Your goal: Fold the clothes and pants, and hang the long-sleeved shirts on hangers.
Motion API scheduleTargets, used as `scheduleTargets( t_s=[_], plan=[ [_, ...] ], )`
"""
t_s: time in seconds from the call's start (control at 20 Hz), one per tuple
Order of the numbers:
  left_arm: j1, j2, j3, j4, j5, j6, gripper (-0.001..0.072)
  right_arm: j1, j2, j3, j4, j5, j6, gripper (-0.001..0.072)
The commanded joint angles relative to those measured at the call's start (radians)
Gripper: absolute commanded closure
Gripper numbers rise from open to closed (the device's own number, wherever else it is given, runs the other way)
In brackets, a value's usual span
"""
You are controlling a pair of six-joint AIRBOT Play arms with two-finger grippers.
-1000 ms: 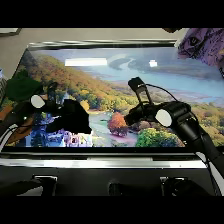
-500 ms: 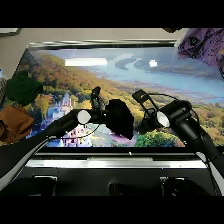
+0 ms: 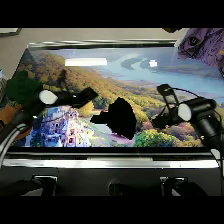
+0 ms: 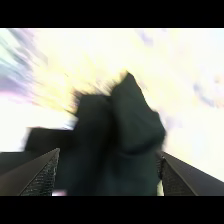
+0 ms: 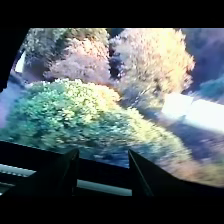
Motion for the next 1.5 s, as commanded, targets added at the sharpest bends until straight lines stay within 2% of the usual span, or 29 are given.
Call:
scheduleTargets(
  t_s=[0.0,0.05,0.15,0.2,0.35,0.55,1.1,1.15,1.25,1.35,1.4,1.45],
  plan=[
    [0.224,0.084,0.001,-0.002,-0.192,0.08,0.0013,-0.261,-0.003,-0.164,0.541,-0.092,-0.113,0.0321],
    [0.268,0.087,0.001,-0.003,-0.224,0.08,0.0013,-0.291,-0.021,-0.231,0.693,-0.098,-0.193,0.0321],
    [0.323,0.086,0.0,-0.003,-0.266,0.08,0.0013,-0.288,-0.079,-0.332,0.846,-0.104,-0.288,0.0309],
    [0.337,0.086,0.0,-0.003,-0.271,0.08,0.0013,-0.274,-0.108,-0.36,0.879,-0.122,-0.309,0.0258],
    [0.343,0.086,0.0,-0.003,-0.267,0.08,0.0013,-0.189,-0.181,-0.391,0.933,-0.227,-0.367,0.0247],
    [0.341,0.086,0.0,-0.003,-0.263,0.08,0.0013,-0.081,-0.24,-0.391,0.946,-0.362,-0.358,0.025],
    [0.343,0.051,-0.002,-0.003,-0.266,0.058,0.0011,-0.038,-0.274,-0.391,0.947,-0.513,-0.29,0.0255],
    [0.343,0.042,-0.002,-0.003,-0.266,0.06,0.0011,-0.038,-0.274,-0.391,0.948,-0.516,-0.287,0.0263],
    [0.343,0.021,-0.003,-0.003,-0.266,0.089,0.0011,-0.038,-0.274,-0.391,0.948,-0.505,-0.288,0.0355],
    [0.343,0.005,-0.015,-0.004,-0.264,0.117,0.0011,-0.038,-0.274,-0.391,0.947,-0.484,-0.288,0.0373],
    [0.343,-0.002,-0.024,-0.004,-0.265,0.138,0.0011,-0.038,-0.274,-0.391,0.947,-0.47,-0.291,0.0429],
    [0.343,-0.008,-0.035,-0.005,-0.265,0.16,0.0011,-0.038,-0.274,-0.391,0.947,-0.463,-0.299,0.0521]
  ],
)
